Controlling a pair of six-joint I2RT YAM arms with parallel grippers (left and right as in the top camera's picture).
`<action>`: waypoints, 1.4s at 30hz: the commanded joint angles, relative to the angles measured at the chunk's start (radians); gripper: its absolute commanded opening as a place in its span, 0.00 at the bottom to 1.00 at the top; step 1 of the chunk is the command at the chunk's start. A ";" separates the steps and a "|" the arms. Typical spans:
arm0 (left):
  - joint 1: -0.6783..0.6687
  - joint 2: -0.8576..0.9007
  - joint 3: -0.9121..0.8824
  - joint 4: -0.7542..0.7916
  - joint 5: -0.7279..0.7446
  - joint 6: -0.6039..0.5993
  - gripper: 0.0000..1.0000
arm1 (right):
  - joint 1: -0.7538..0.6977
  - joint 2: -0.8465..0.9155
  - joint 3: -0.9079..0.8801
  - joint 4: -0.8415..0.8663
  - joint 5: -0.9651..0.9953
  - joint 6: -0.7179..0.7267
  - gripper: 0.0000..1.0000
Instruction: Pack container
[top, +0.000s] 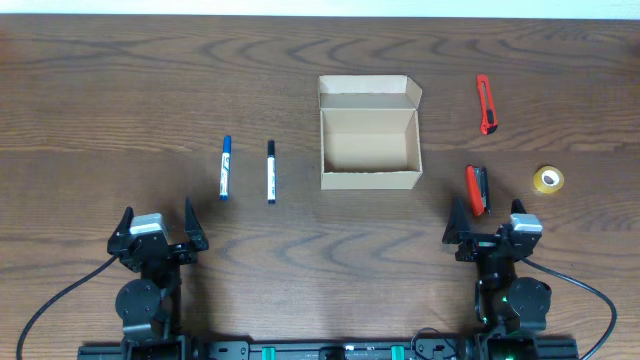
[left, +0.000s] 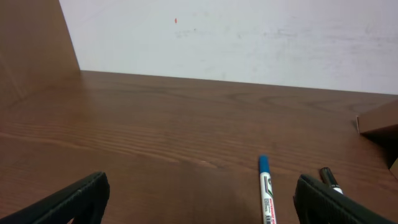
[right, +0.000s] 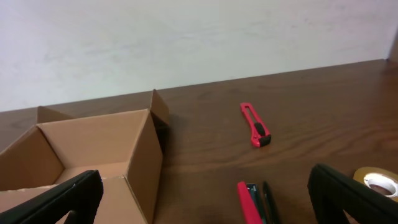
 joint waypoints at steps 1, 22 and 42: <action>0.006 -0.006 -0.022 -0.037 -0.004 -0.011 0.95 | -0.003 0.011 -0.002 -0.002 0.056 0.017 0.99; 0.006 -0.006 -0.022 -0.037 -0.004 -0.011 0.95 | -0.003 0.317 0.357 -0.249 0.116 -0.103 0.99; 0.006 -0.006 -0.022 -0.037 -0.004 -0.011 0.95 | -0.003 1.220 1.101 -0.827 0.235 -0.164 0.99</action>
